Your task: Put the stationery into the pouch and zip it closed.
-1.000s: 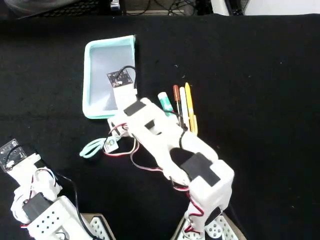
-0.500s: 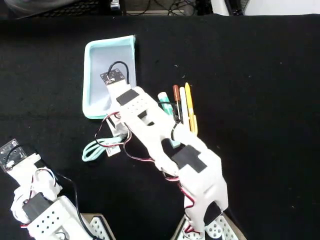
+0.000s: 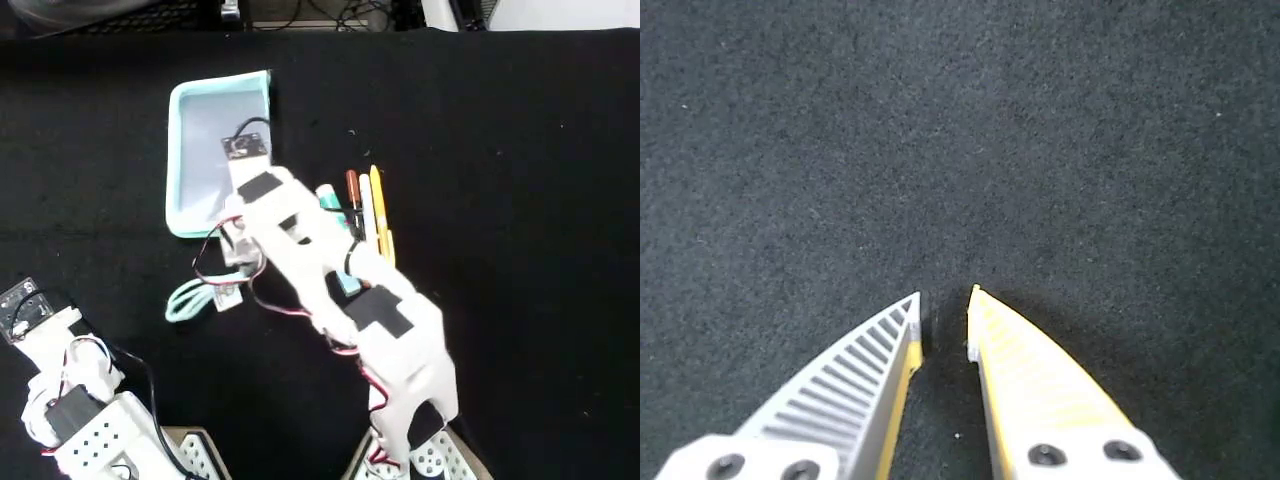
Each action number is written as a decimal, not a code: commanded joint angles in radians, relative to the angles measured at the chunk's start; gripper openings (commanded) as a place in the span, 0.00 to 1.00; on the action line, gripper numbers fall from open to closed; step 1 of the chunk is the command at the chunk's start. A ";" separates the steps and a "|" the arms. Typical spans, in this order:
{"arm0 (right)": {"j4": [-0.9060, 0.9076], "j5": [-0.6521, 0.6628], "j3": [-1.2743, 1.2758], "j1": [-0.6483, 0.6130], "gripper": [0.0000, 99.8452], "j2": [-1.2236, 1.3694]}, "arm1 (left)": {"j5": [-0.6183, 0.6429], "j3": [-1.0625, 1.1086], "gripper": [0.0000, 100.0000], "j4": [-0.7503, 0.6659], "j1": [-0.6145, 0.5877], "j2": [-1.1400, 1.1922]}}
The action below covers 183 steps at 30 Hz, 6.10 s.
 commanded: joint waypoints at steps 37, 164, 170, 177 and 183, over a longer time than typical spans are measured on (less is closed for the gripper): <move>-0.222 -0.115 0.213 -0.064 0.23 -0.182 | -0.003 0.013 0.10 -0.011 -0.005 -0.008; -0.348 0.816 0.443 0.025 0.01 -1.244 | 0.057 0.010 0.10 -0.861 0.550 -0.058; -0.331 0.895 0.389 0.012 0.01 -1.092 | 0.057 0.007 0.09 -0.864 0.550 -0.060; -0.347 0.891 0.386 0.011 0.01 -1.024 | 0.058 -0.081 0.09 -0.861 0.435 -0.060; -0.305 0.901 0.390 -0.051 0.01 -1.027 | 0.198 -0.096 0.10 -0.861 0.403 -0.060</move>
